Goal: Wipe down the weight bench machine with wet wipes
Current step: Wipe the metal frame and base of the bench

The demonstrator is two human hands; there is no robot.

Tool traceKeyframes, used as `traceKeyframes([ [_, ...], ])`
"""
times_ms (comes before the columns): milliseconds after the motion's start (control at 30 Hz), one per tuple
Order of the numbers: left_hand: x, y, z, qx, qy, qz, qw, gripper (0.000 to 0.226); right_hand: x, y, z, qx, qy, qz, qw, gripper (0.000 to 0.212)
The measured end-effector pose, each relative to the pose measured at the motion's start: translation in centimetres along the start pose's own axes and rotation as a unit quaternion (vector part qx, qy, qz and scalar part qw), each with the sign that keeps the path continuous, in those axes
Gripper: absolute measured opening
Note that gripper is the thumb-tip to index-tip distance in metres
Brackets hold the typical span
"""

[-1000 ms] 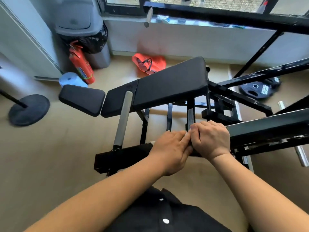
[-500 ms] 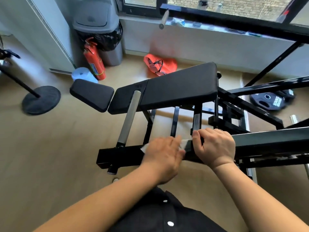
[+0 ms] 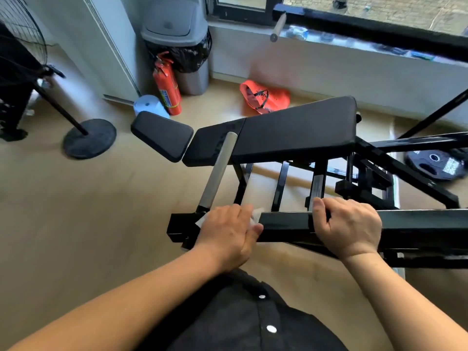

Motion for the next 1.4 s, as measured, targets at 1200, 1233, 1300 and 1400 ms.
traceKeyframes([
  [1200, -0.3, 9.8, 2.5, -0.135, -0.075, -0.151, 0.976, 0.067, 0.1, 0.2, 0.0, 0.000, -0.063, 0.047, 0.997, 0.040],
  [1233, 0.2, 9.2, 2.3, -0.128, -0.062, -0.214, 0.967, 0.064, 0.2, 0.3, -0.1, -0.001, -0.064, 0.052, 0.997, 0.035],
  [1300, 0.9, 7.9, 2.5, -0.102, -0.006, -0.273, 0.957, 0.057, 0.5, 0.3, -0.3, -0.007, -0.056, 0.070, 0.996, 0.033],
  [1400, 1.2, 8.7, 3.7, -0.141, 0.081, -0.144, 0.976, 0.049, 0.7, 0.6, -0.2, -0.019, -0.042, 0.095, 0.994, 0.045],
])
Point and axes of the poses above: each hand's wrist, its own z-axis towards the middle knuckle, its own x-axis out of the back of the hand, y = z × x, the point moved 3 cm from there along z, towards the middle knuckle, and after that the axes turned 7 degrees about -z, right-handed, at the moved point
